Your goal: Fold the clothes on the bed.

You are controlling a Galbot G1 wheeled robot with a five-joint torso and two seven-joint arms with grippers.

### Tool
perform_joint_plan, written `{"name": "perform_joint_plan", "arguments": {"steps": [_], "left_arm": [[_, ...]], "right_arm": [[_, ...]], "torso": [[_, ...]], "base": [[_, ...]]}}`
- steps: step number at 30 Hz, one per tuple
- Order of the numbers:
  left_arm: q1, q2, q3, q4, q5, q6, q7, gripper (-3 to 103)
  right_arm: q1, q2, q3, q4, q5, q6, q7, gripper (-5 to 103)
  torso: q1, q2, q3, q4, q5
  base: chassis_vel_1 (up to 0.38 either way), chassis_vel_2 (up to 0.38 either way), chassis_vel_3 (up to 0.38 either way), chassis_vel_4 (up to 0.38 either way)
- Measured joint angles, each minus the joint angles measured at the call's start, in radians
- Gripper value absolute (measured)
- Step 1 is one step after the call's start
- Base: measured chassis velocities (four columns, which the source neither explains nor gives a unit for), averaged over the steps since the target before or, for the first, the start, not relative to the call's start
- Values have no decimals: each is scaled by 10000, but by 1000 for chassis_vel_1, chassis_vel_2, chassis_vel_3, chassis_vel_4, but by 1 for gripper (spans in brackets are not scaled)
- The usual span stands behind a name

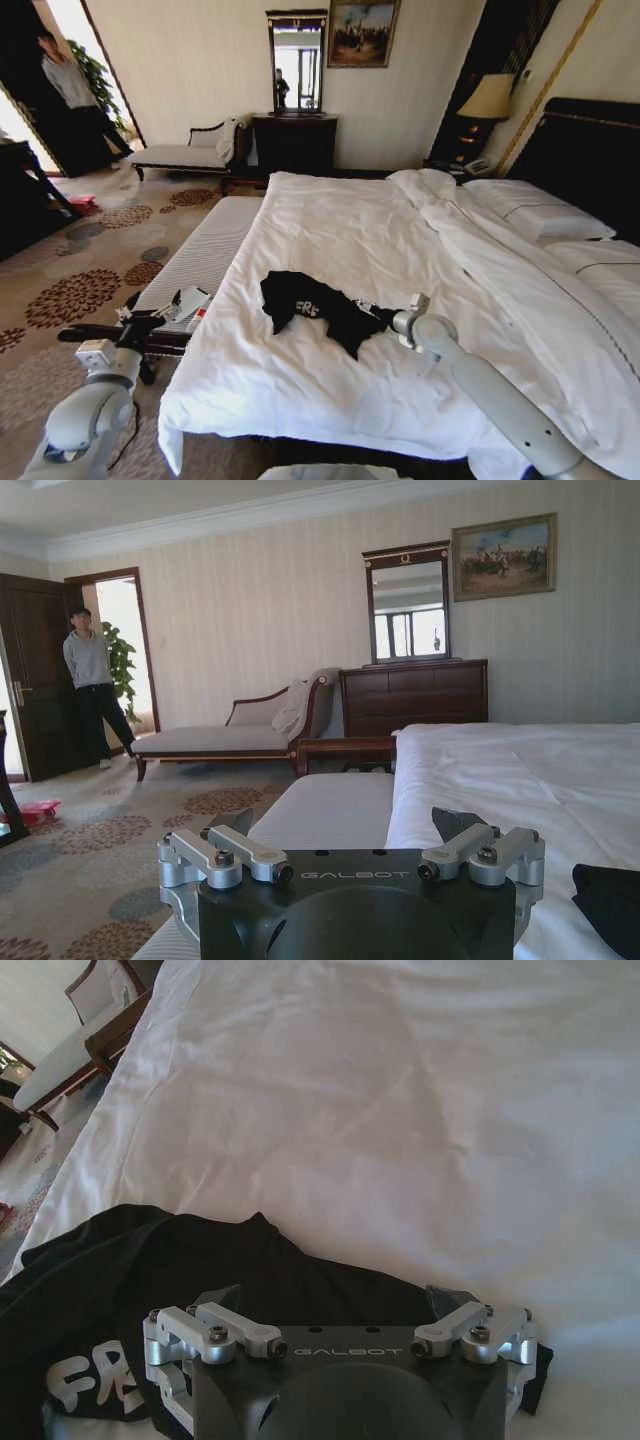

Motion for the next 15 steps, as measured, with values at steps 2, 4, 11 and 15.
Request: {"name": "perform_joint_plan", "arguments": {"steps": [2,4,11,15], "left_arm": [[2,5,-1,-10,2,3,-8,100],[15,6,-1,-30,3,8,-18,100],[111,-32,1,-126,42,14,-31,100],[149,-61,0,-137,107,14,-39,100]], "right_arm": [[76,65,-71,-245,-216,12,-111,100],[157,140,-136,-507,-394,26,-190,100],[285,297,-229,-975,-557,38,-337,100],[304,369,-228,-995,-511,-16,-422,100]], "torso": [[0,0,0,0,0],[1,-1,0,0,0],[0,0,0,0,0],[0,0,0,1,0]], "base": [[0,0,0,0],[0,0,0,0],[0,0,0,0],[0,0,0,0]]}}
